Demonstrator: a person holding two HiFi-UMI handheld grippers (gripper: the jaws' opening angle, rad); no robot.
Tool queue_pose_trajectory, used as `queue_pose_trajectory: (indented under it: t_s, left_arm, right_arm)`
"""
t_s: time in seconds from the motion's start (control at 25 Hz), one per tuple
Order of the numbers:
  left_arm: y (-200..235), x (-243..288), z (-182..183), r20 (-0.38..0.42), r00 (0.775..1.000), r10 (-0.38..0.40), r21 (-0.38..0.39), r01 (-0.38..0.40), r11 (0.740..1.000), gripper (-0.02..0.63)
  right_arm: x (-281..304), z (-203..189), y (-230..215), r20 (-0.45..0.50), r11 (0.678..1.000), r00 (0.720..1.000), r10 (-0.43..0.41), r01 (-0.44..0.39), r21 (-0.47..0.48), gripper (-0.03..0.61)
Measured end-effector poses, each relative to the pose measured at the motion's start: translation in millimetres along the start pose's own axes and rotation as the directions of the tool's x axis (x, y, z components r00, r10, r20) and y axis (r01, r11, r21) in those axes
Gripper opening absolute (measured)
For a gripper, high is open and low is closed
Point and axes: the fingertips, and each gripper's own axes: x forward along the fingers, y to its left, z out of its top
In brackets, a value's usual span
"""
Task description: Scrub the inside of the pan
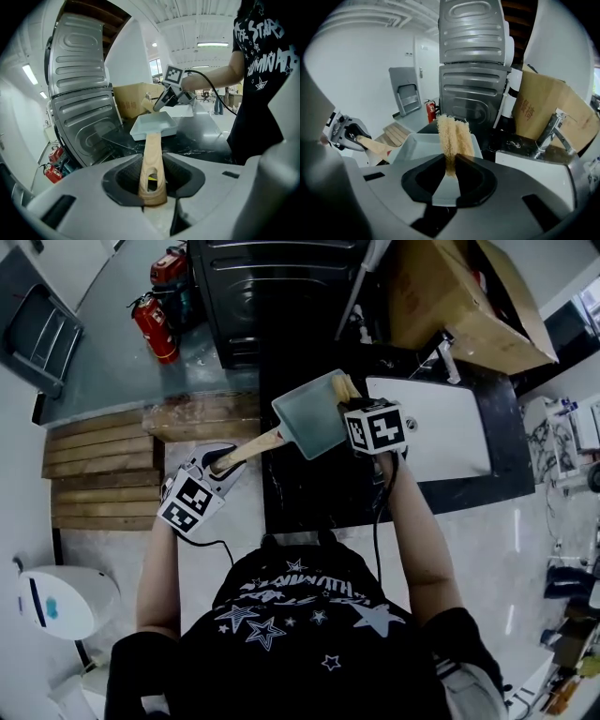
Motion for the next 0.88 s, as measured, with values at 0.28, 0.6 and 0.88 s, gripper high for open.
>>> queue_pose_trajectory:
  t_s: [0.28, 0.6, 0.88]
  left_arm:
    - [0, -1, -1, 0.013, 1.000, -0.016, 0.003, 0.016, 1.000, 0.138]
    - [-2, 2, -2, 0.043, 0.998, -0.046, 0.018, 0.045, 0.999, 0.137]
    - [-1, 0, 0, 0.030, 0.998, -0.049, 0.018, 0.048, 0.999, 0.137]
  right_arm:
    - [40, -14, -10, -0.298, 0.997, 0.953, -0.062, 0.043, -0.071, 0.067]
    - [64, -22, -16, -0.519, 0.988, 0.841, -0.151, 0.110, -0.110, 0.067]
    - [69, -20, -19, -0.582, 0.976, 0.786, -0.210, 0.132, -0.174, 0.066]
